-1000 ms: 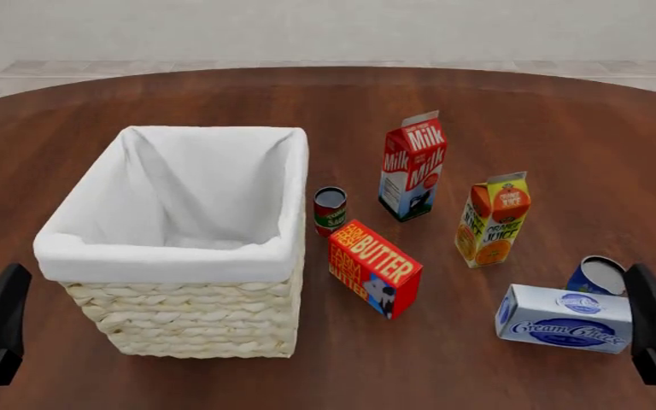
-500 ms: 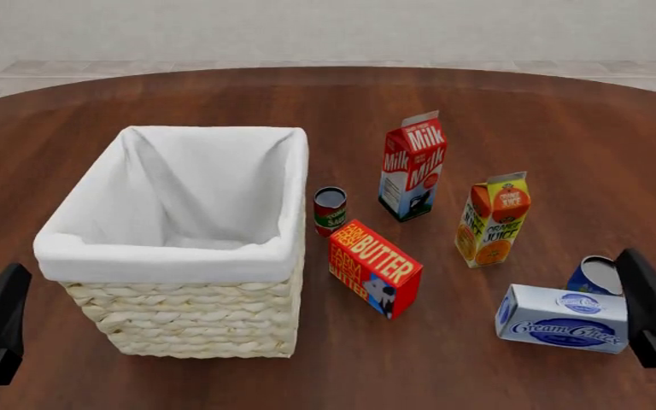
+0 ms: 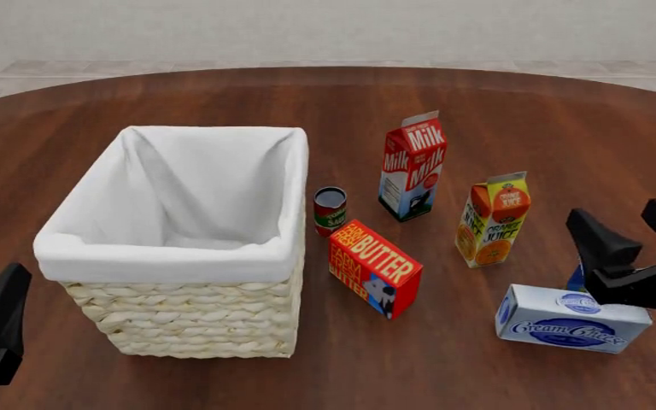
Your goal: Pick up the orange juice, and put it in the basket.
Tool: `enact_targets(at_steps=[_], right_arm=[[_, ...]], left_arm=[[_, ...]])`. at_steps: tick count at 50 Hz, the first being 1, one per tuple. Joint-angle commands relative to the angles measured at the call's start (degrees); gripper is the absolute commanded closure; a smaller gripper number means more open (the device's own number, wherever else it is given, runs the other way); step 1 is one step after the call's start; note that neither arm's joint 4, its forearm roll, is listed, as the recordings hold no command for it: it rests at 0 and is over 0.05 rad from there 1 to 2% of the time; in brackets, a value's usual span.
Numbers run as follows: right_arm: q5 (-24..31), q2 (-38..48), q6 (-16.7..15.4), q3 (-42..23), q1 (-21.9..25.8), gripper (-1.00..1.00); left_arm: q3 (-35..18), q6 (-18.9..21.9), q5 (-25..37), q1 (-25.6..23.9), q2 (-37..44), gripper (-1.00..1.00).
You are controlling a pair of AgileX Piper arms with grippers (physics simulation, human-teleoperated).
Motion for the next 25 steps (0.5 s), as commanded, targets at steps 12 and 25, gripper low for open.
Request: enact_targets(at_steps=[12,25], right_arm=[[-8.8,13.1,-1.6,0.0,0.1,-1.0],[-13.0,22.2,-1.7,-1.9,0.9,-1.0]], left_arm=[[0.0,0.0,0.0,0.0,0.0,-1.0],[0.0,0.0,0.0,0.0,0.0,-1.0]])
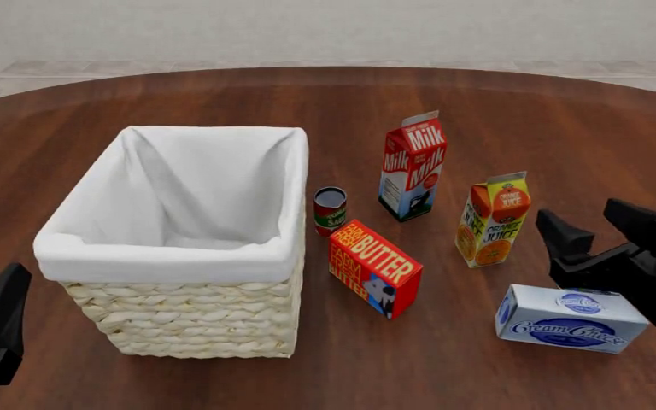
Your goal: Pick up the orange juice, and put it in the basket.
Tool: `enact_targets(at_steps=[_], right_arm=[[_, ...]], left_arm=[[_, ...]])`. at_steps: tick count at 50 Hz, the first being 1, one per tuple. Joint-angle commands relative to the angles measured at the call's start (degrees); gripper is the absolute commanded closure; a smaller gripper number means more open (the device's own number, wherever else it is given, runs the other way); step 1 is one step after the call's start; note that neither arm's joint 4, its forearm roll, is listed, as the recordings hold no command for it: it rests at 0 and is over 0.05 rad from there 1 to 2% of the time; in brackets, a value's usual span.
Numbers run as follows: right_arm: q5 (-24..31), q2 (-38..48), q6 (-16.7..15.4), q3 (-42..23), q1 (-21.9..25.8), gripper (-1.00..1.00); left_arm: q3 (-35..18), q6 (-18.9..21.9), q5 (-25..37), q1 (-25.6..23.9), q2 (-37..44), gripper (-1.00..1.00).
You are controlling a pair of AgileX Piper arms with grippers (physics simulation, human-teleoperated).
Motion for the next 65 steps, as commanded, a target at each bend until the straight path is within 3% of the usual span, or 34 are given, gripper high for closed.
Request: enact_targets(at_steps=[1,20,37,65], right_arm=[[-3.2,7.1,0.2,-1.5,0.9,-1.0],[-13.4,21.4,0.3,-1.1,2.7,-1.0],[-12.1,25.7,-3.8,-6.0,0.8,-1.0],[-12.6,34.1,-5.2,-10.9,0.0,-1.0]], left_arm=[[0.0,0.0,0.0,0.0,0.0,-1.0],[0.0,0.0,0.0,0.0,0.0,-1.0],[0.0,0.0,0.0,0.0,0.0,-1.0],[0.0,0.0,0.0,0.0,0.0,-1.0]])
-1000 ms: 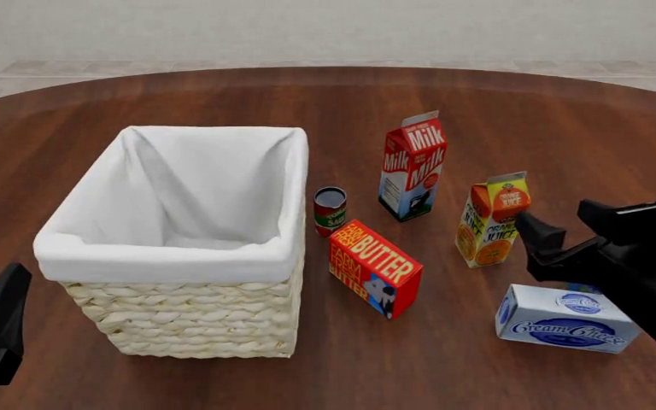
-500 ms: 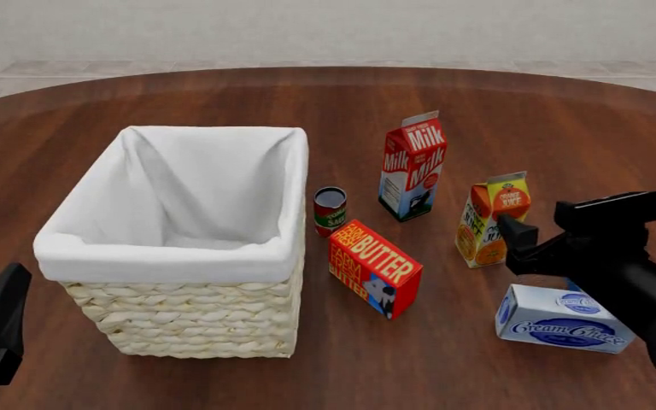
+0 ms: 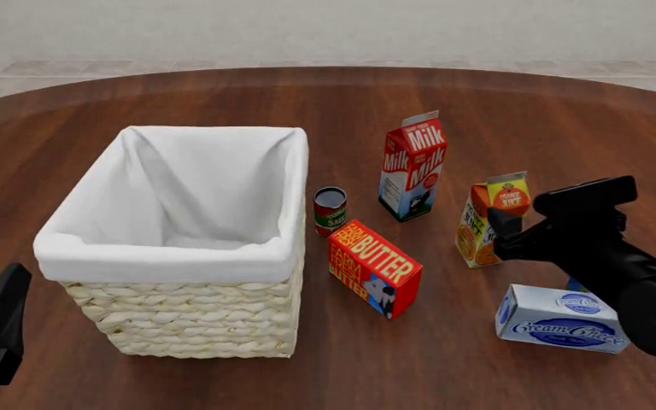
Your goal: Pick up the orange juice, and put it in the basket.
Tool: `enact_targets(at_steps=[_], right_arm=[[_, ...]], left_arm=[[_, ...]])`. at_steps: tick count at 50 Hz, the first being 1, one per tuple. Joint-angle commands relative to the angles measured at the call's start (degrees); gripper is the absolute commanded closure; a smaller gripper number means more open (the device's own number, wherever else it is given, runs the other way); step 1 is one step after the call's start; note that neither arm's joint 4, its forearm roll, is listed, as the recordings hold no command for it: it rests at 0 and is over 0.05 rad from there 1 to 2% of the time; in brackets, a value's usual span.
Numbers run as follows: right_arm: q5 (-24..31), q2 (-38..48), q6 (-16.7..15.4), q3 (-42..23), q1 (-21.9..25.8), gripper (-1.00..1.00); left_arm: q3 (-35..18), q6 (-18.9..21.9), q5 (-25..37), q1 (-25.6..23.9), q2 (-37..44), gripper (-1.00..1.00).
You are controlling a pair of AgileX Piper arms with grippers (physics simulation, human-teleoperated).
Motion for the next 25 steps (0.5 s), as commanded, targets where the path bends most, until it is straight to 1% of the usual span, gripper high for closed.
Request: enact_targets(at_steps=[1,3,8,16,25], right_arm=[[-0.2,2.6,-0.6,-1.5,-0.4,-1.0],[-0.4,3.4,-1.1,-1.7,-0.9,-1.0],[-1.1,4.7,-1.1,-2.0,-1.0,-1.0],[-2.4,6.9,0.1,-2.2,-0.6,-1.0],[-5.0,10.6,0.3,-2.1,-1.1,-1.0]], left_arm=[[0.0,0.0,0.0,0.0,0.0,-1.0],[0.0,0.0,0.0,0.0,0.0,-1.0],[0.0,0.0,0.0,0.0,0.0,-1.0],[0.0,0.0,0.0,0.0,0.0,-1.0],[0.0,0.0,0.0,0.0,0.0,-1.0]])
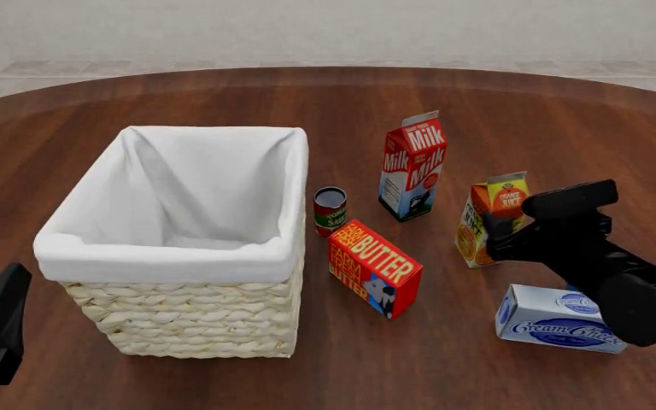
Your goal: Pick up the orange juice, and put it in the basket.
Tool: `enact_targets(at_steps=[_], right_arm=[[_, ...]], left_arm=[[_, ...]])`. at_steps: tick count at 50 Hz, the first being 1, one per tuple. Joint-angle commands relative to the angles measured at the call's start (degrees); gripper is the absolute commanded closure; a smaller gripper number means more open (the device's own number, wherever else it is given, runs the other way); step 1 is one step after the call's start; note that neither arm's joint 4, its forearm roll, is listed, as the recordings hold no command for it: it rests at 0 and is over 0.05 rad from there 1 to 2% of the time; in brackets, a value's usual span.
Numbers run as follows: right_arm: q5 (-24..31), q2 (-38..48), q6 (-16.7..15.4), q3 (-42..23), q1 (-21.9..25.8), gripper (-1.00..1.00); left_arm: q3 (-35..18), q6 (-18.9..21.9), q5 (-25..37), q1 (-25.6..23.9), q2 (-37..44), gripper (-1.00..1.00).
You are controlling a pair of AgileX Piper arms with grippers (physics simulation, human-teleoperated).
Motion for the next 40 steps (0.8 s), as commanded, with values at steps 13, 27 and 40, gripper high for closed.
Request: enact_targets(at_steps=[13,27,40], right_arm=[[-3.3,6.2,0.5,-1.2,-1.5,-1.0],[-6.5,11.0,1.3,-1.5,-1.1,-1.0],[-7.9,12.4,1.8,-1.3,-0.4,-1.0]], left_arm=[[0.0,0.0,0.0,0.0,0.0,-1.0],[0.0,0.0,0.0,0.0,0.0,-1.0],[0.0,0.0,0.0,0.0,0.0,-1.0]])
